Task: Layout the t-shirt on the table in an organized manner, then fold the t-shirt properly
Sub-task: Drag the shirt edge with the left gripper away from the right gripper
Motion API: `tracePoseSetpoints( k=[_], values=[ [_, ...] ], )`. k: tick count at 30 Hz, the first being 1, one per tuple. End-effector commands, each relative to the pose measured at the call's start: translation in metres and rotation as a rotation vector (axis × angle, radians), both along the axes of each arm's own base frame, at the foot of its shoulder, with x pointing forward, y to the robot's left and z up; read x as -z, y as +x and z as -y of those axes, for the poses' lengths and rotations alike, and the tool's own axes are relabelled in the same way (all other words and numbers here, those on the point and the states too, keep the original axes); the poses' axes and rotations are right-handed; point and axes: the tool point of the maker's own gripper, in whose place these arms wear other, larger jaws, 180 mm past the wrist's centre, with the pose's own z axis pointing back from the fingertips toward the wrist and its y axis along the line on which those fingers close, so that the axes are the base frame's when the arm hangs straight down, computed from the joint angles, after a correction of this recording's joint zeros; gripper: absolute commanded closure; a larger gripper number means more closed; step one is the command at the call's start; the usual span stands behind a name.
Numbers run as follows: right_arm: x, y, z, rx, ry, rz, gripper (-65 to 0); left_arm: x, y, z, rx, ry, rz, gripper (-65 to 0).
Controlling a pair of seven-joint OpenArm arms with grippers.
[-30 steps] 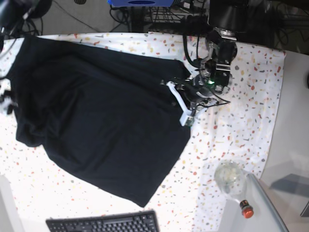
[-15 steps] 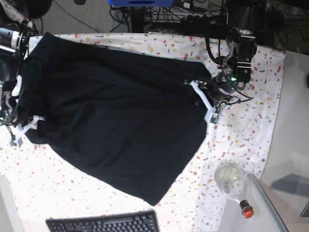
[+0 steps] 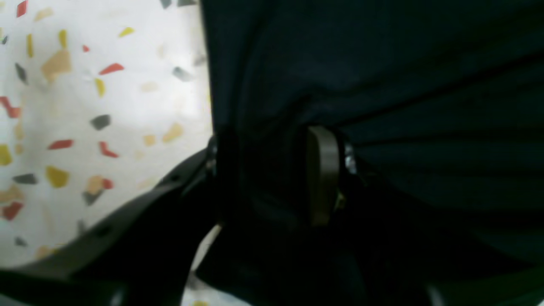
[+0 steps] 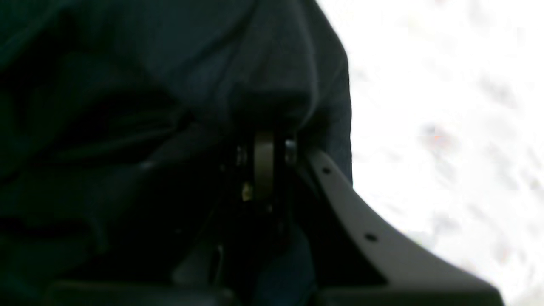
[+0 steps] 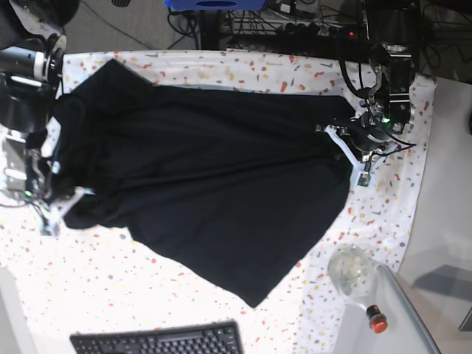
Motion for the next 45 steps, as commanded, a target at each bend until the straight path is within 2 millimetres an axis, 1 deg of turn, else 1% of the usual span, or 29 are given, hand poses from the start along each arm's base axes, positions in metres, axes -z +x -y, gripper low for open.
tracePoseSetpoints(
  k=[1,2,3,5,6,7,8,10,11,12,13,14,15,16,17,19,20,22,24,25,27,29,33,37,40,42,44,45],
  values=[
    [-0.021,0.027,-0.004,-0.026,0.0,0.072,0.0,-0.008,0.006,-0.008,-0.004,0.02,0.025,-25.0],
    [-0.026,0.035,-0.01,-0.028,-0.006,0.085,0.0,-0.009,0.007,-0.008,-0.004,0.02,0.027,-25.0],
    [-0.028,0.04,-0.008,0.0,-0.025,0.084,-6.2,-0.008,0.006,-0.008,-0.005,0.02,0.026,-25.0],
    [-0.029,0.047,0.006,0.103,-0.076,0.066,-22.1,-0.008,0.005,-0.011,-0.014,0.021,0.025,-25.0],
    [-0.028,0.049,0.011,0.138,-0.099,0.052,-27.6,-0.006,-0.001,-0.018,-0.036,0.024,0.017,-25.0],
    [-0.026,0.05,0.012,0.156,-0.116,0.031,-30.9,-0.006,-0.006,-0.027,-0.063,0.027,0.015,-25.0],
    [-0.025,0.052,0.011,0.149,-0.126,0.017,-31.2,-0.006,-0.011,-0.033,-0.084,0.026,0.011,-25.0],
    [-0.03,0.062,0.009,0.131,-0.14,0.034,-31.1,-0.006,-0.016,-0.042,-0.116,0.027,0.011,-25.0],
    [-0.033,0.066,0.01,0.126,-0.148,0.051,-31.1,-0.006,-0.019,-0.045,-0.128,0.025,0.01,-25.0],
    [-0.037,0.068,0.017,0.126,-0.163,0.066,-31.1,-0.01,-0.018,-0.048,-0.134,0.029,0.021,-25.0],
    [-0.043,0.071,0.024,0.132,-0.173,0.086,-31.1,-0.014,-0.019,-0.051,-0.139,0.035,0.032,-25.0],
    [-0.054,0.078,0.03,0.135,-0.185,0.118,-31.1,-0.019,-0.018,-0.053,-0.139,0.041,0.048,-25.0],
    [-0.064,0.083,0.033,0.136,-0.193,0.146,-31.1,-0.024,-0.017,-0.054,-0.141,0.045,0.063,-25.0],
    [-0.072,0.086,0.032,0.132,-0.195,0.167,-31.1,-0.03,-0.014,-0.054,-0.141,0.048,0.08,-25.0],
    [-0.079,0.083,0.036,0.14,-0.199,0.177,-31.2,-0.035,-0.011,-0.053,-0.136,0.051,0.092,-25.0],
    [-0.103,0.072,0.052,0.193,-0.195,0.22,-31.5,-0.044,-0.005,-0.052,-0.129,0.055,0.118,-25.0],
    [-0.113,0.063,0.053,0.22,-0.181,0.243,-31.8,-0.048,-0.002,-0.051,-0.125,0.058,0.133,-25.0],
    [-0.126,0.046,0.047,0.247,-0.161,0.28,-32.1,-0.057,0.004,-0.049,-0.119,0.059,0.159,-25.0],
    [-0.131,0.031,0.038,0.228,-0.158,0.301,-33.0,-0.065,0.009,-0.047,-0.113,0.062,0.183,-25.0],
    [-0.125,0.023,0.032,0.202,-0.154,0.287,-34.2,-0.068,0.011,-0.047,-0.111,0.063,0.191,-25.0],
    [-0.11,0.016,0.027,0.17,-0.141,0.248,-35.6,-0.069,0.013,-0.045,-0.104,0.063,0.197,-25.0],
    [-0.084,0.008,0.025,0.162,-0.119,0.173,-35.7,-0.069,0.013,-0.044,-0.103,0.062,0.197,-25.0],
    [-0.046,0.012,0.026,0.177,-0.082,0.145,-35.9,-0.067,0.011,-0.044,-0.104,0.061,0.19,-25.0],
    [-0.019,0.008,0.021,0.185,-0.047,0.076,-35.9,-0.064,0.007,-0.047,-0.111,0.063,0.181,-25.0],
    [-0.008,0.002,0.015,0.182,-0.034,0.046,-35.7,-0.06,-0.001,-0.05,-0.11,0.072,0.165,-25.0],
    [-0.008,0.002,0.012,0.177,-0.029,0.044,-35.6,-0.06,-0.002,-0.05,-0.109,0.073,0.163,-25.0],
    [-0.005,0.001,0.002,0.152,-0.006,0.043,-35.4,-0.059,-0.004,-0.05,-0.108,0.073,0.16,-25.0],
    [-0.009,0.002,0.0,0.137,-0.006,0.054,-35.4,-0.058,-0.005,-0.05,-0.109,0.073,0.157,-25.0]
  ],
)
